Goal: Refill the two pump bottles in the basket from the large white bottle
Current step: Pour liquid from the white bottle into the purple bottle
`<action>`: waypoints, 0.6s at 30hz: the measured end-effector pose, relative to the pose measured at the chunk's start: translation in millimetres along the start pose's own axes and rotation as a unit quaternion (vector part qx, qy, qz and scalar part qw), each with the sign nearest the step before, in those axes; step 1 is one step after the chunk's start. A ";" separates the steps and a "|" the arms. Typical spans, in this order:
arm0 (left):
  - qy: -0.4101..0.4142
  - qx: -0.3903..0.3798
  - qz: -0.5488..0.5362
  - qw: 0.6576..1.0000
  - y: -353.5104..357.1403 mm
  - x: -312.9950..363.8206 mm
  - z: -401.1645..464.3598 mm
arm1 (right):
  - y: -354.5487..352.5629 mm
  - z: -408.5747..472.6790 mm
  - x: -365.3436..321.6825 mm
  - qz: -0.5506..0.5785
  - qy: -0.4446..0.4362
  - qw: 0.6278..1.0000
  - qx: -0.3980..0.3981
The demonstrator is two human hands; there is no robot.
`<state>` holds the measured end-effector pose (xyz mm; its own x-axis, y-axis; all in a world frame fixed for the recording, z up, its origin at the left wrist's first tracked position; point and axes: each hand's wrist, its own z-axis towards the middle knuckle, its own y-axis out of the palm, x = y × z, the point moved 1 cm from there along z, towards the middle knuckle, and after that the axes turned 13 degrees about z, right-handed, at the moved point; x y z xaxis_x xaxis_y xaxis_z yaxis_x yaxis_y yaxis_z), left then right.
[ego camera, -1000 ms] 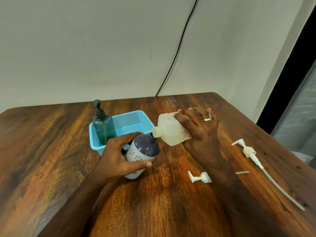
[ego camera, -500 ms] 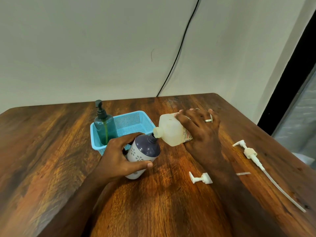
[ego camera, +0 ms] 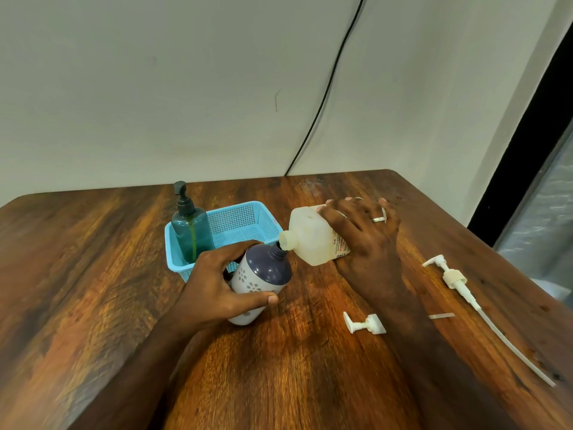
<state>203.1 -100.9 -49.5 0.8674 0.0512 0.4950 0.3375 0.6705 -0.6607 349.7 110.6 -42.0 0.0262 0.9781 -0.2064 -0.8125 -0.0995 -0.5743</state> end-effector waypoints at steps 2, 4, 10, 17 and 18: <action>0.004 0.000 -0.001 1.000 0.0 0.4 0.1 | 0.0 -0.2 0.3 0.000 0.002 1.000 -0.001; 0.007 -0.001 0.000 1.000 0.1 0.5 0.3 | 0.1 -0.2 0.3 0.004 0.006 1.000 -0.001; 0.002 -0.003 -0.003 1.000 -1.3 3.7 0.9 | 0.7 0.3 0.5 0.004 0.006 1.000 -0.001; 0.004 0.001 0.006 1.000 -1.2 -0.4 0.6 | 0.7 1.3 1.6 0.000 0.004 1.000 0.000; 0.005 0.000 0.007 1.000 -1.3 -0.3 0.7 | 0.8 1.4 1.7 -0.002 0.004 1.000 0.001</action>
<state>202.1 -101.2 -48.4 0.8757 0.0522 0.4800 0.3261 0.6693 -0.6676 348.2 112.5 -41.7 0.0337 0.9771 -0.2101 -0.8132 -0.0954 -0.5742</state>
